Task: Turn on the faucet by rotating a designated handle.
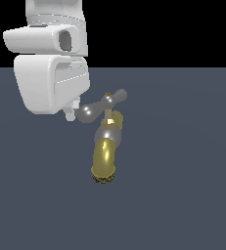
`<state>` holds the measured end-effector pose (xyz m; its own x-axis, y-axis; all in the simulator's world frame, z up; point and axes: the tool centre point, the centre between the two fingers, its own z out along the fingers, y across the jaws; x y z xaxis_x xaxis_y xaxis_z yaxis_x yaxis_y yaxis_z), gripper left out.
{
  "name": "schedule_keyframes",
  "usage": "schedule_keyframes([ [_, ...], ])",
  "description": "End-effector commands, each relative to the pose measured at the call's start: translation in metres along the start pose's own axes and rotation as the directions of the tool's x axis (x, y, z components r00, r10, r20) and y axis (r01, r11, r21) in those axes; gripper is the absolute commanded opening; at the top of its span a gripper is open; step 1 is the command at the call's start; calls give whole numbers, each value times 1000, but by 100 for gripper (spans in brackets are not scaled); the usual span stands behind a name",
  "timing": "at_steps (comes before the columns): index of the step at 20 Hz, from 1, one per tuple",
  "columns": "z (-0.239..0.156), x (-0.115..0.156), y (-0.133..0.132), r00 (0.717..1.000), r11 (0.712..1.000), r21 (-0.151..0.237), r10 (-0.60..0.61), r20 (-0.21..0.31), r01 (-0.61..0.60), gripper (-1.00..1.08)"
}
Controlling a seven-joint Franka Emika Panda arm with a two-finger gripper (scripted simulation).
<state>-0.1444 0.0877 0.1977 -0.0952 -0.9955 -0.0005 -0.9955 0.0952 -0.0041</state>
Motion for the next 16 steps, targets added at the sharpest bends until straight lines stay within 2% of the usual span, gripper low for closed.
schedule_keyframes([
  [1,0,18,1,1000,1000,-1,17,0,-17,-100],
  [16,0,96,12,1000,1000,-4,30,-1,-30,-100],
])
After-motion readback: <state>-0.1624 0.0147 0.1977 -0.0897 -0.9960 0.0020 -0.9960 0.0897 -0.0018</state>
